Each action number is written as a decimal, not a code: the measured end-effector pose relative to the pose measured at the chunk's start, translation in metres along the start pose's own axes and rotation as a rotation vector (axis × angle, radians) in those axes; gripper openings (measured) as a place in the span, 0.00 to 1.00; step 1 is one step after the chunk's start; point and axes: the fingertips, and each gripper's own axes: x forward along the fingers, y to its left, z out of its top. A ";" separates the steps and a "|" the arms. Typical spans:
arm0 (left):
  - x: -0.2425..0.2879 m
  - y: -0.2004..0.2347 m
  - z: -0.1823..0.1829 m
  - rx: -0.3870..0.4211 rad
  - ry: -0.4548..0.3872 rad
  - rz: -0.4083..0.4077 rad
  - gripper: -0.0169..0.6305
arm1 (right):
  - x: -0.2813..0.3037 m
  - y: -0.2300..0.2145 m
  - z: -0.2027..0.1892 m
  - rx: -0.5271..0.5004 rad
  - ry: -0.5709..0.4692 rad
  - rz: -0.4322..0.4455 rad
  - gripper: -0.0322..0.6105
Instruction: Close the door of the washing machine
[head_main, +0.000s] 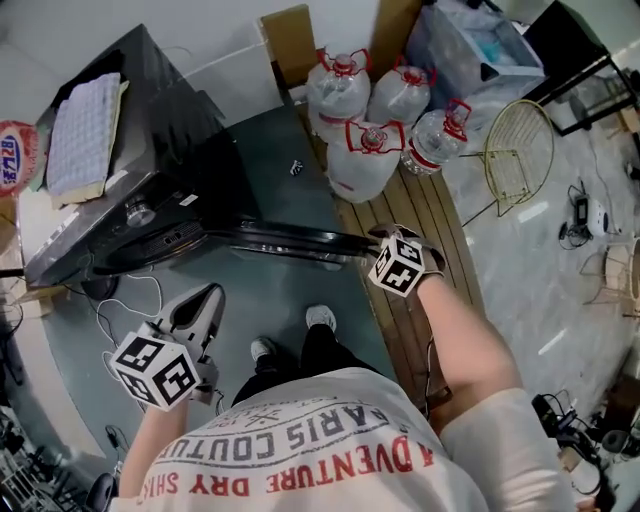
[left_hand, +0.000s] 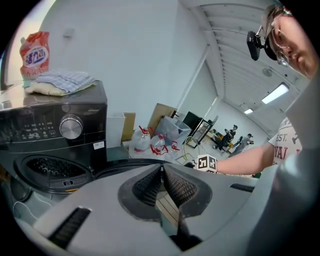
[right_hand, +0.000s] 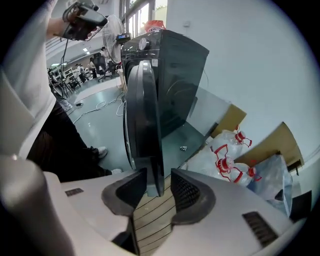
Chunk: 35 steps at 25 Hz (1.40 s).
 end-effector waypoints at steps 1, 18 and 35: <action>-0.001 0.000 0.000 -0.004 0.000 0.008 0.09 | 0.002 0.000 -0.002 -0.009 0.010 0.008 0.29; -0.013 0.024 0.002 -0.054 -0.039 0.073 0.09 | 0.007 0.007 0.001 -0.007 0.022 0.055 0.16; -0.041 0.019 -0.012 -0.012 -0.032 0.028 0.09 | 0.003 0.060 -0.003 0.116 0.055 0.023 0.15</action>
